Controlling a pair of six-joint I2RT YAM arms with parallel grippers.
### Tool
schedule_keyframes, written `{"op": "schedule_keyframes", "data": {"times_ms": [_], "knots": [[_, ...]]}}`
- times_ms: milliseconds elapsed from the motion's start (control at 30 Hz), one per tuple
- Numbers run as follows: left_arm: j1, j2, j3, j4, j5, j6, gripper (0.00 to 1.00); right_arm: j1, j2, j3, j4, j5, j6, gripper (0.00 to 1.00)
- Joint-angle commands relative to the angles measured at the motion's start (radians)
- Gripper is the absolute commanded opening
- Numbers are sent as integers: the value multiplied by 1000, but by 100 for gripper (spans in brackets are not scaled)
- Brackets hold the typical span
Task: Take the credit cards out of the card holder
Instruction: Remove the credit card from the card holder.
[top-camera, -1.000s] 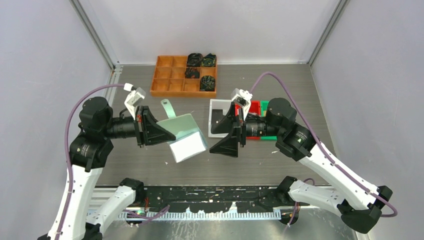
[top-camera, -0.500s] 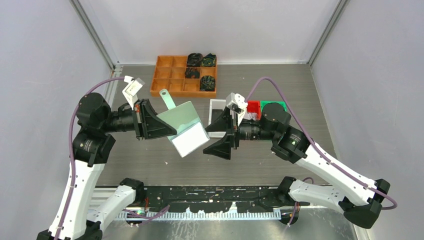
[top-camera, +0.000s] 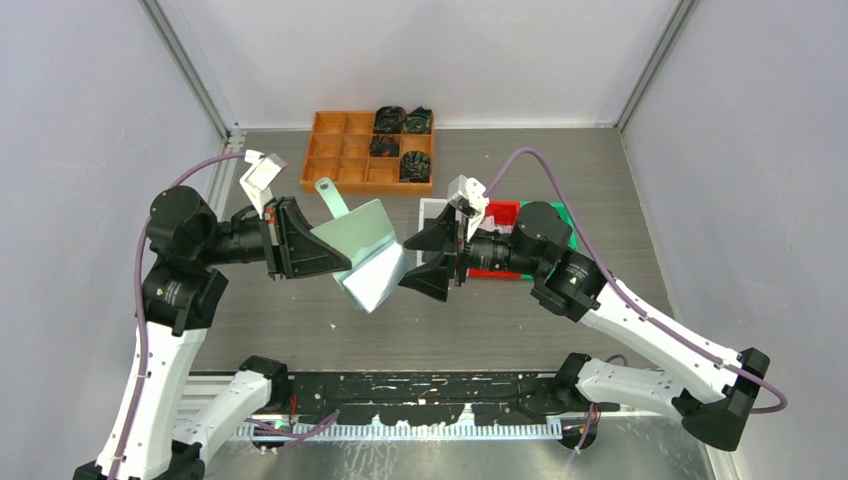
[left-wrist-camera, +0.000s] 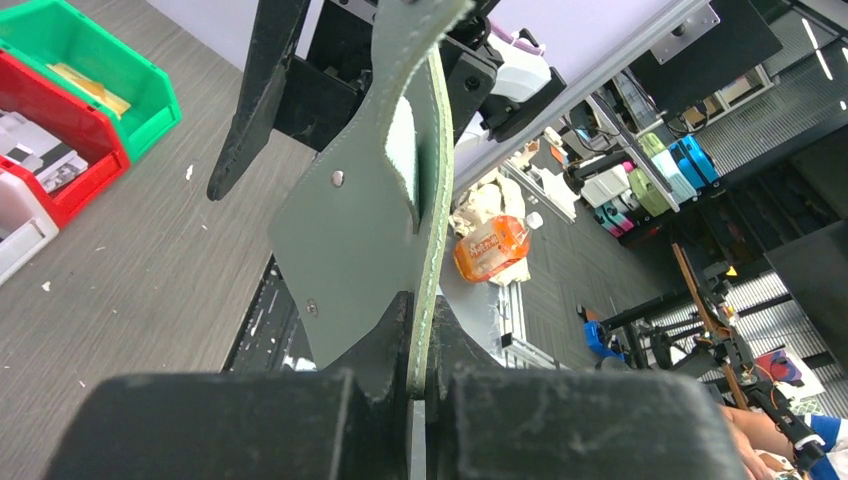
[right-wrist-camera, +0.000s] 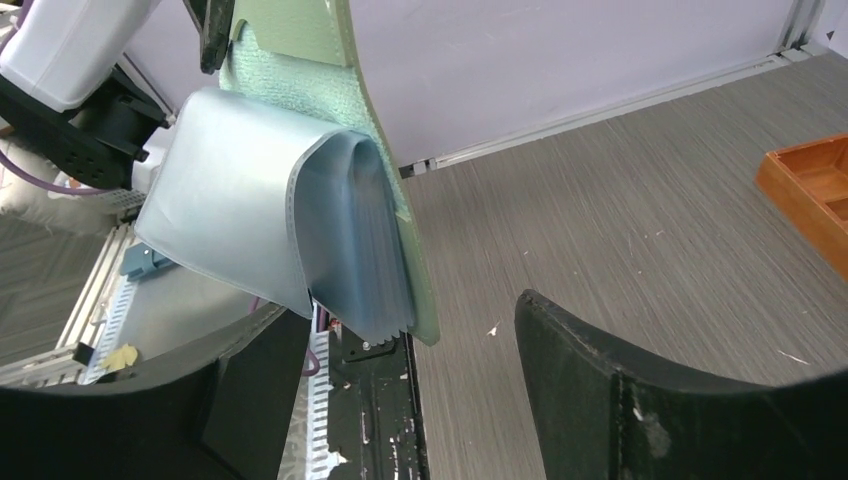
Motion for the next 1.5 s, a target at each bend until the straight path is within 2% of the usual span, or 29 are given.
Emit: {"op": "schedule_keyframes", "data": {"times_ms": [0,200,367,533,600,667,833,900,967,1000,1033,1100,1133,1200,1300,1367,1467], "knots": [[-3,-8,48,78,26,-37,0,4,16,18,143,14,20,78],[-2,-2,55,81,27,-43,0,4,72,53,298,-31,118,74],[-3,0,58,78,33,-43,0,6,119,98,376,-78,197,64],[-3,-2,48,80,42,-44,0,5,143,97,495,-117,311,63],[-3,-3,43,85,43,-47,0,5,145,88,536,-123,340,59],[-3,-3,41,92,45,-52,0,5,150,84,570,-128,370,51],[-3,-5,38,93,43,-41,1,6,173,102,599,-163,462,13],[-3,-6,40,80,39,-17,16,4,172,110,581,-167,488,3],[-1,-2,55,45,51,35,38,3,163,116,533,-148,491,1],[-1,0,68,6,52,82,43,2,155,121,502,-122,491,1],[-1,6,87,-56,48,162,50,0,146,127,473,-106,490,1],[-1,7,138,-208,28,312,76,-3,133,130,440,-81,492,1],[-1,8,169,-291,10,404,82,-8,127,132,423,-68,494,1],[-1,6,210,-426,-18,582,86,-13,117,136,388,-45,497,1],[-1,-33,179,-493,-46,735,86,-13,117,152,362,-27,514,1],[-2,-75,117,-463,-59,765,86,-12,130,168,363,-32,543,1],[-1,-134,26,-359,-132,726,84,-9,172,194,373,-65,594,1]]}}
